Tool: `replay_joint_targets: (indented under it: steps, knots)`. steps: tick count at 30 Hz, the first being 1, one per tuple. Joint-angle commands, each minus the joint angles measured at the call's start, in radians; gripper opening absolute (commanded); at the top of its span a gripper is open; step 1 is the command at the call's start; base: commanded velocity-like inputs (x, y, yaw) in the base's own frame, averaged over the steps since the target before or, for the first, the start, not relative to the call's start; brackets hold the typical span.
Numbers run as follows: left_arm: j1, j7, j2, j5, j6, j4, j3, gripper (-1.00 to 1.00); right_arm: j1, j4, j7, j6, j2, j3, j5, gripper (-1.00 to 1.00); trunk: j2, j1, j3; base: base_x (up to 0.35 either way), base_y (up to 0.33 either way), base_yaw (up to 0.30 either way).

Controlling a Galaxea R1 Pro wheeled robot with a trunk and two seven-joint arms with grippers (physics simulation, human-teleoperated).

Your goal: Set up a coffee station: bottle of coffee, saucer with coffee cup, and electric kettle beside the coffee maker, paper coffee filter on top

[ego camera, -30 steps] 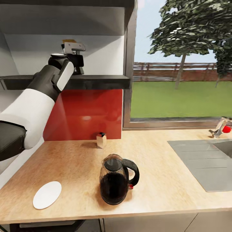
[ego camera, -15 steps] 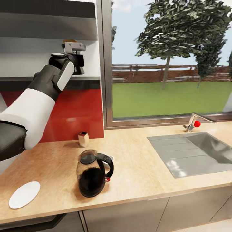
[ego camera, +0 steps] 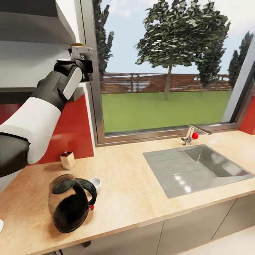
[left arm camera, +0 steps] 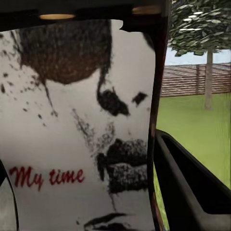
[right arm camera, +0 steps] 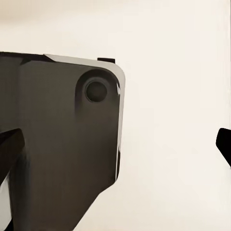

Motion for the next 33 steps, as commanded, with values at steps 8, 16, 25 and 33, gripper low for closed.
replay_joint_targets:
  steps: [8,16,25,33]
  knots:
    - [-0.001,0.008,0.0,0.007,0.004,-0.002,-0.009,-1.0,0.0,0.0,0.001,-0.003,0.0,-0.007,0.01,1.0,-0.002,0.001,0.006,0.017,-0.269,-0.212]
    - [0.055,0.004,-0.029,0.019,-0.003,-0.003,-0.014,-1.0,0.0,0.0,0.0,-0.003,0.0,-0.007,0.01,1.0,-0.002,0.001,0.014,0.0,-0.272,-0.216]
    - [0.242,-0.007,-0.048,0.019,-0.006,-0.163,-0.015,-1.0,0.0,-0.003,-0.001,-0.004,0.0,-0.009,0.01,1.0,-0.002,0.001,0.016,0.0,-0.272,-0.059]
    - [0.459,-0.007,-0.051,0.014,-0.048,-0.254,-0.018,-1.0,0.0,-0.008,0.0,-0.006,0.001,-0.011,0.008,1.0,-0.002,0.001,0.016,0.0,-0.273,-0.001]
